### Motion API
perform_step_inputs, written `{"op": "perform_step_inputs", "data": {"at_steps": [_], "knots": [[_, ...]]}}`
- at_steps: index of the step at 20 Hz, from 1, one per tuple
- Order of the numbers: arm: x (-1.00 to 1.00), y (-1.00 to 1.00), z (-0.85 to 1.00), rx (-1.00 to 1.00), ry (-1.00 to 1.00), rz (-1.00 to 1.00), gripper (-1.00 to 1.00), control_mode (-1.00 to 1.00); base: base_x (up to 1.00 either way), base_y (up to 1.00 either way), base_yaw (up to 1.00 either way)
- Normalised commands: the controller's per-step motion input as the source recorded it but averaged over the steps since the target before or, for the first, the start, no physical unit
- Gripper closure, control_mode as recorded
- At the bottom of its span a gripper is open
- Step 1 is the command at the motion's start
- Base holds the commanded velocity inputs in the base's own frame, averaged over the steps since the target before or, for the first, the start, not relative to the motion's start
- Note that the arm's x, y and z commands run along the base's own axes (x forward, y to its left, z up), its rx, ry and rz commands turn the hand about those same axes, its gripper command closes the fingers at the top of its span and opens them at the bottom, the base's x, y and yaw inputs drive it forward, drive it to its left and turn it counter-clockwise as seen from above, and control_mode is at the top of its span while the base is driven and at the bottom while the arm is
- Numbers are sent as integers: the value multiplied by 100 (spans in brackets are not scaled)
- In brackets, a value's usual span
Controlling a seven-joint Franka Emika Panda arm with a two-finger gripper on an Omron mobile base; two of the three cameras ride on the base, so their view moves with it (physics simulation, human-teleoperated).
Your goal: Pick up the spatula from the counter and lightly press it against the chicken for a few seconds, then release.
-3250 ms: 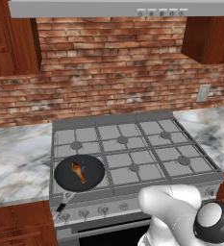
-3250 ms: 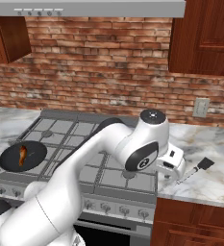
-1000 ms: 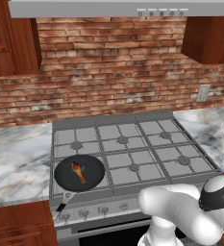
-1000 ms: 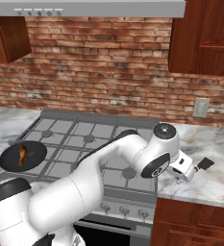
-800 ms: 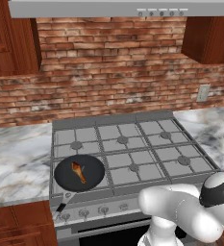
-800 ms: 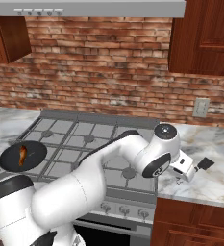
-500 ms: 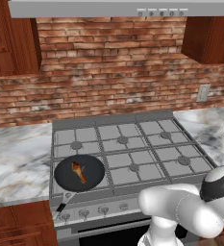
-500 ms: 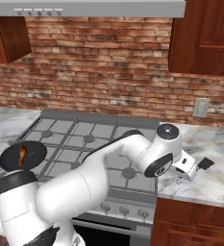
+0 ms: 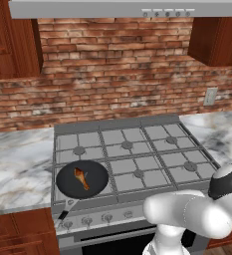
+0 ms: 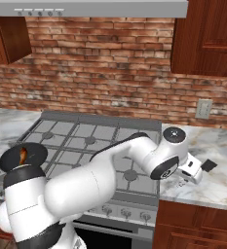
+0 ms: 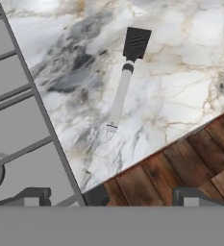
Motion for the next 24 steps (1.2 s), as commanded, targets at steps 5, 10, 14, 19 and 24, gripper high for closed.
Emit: {"op": "perform_step_inputs", "data": {"at_steps": [5,10,14,19,24], "knots": [[8,-9,-13,0,0,0,-100,-100,0,0,0],[1,-9,-8,0,0,0,-100,-100,0,0,0],[2,-10,-9,0,0,0,-100,-100,0,0,0],[12,-1,-12,0,0,0,-100,-100,0,0,0],[16,0,-9,0,0,0,-100,-100,0,0,0]]}}
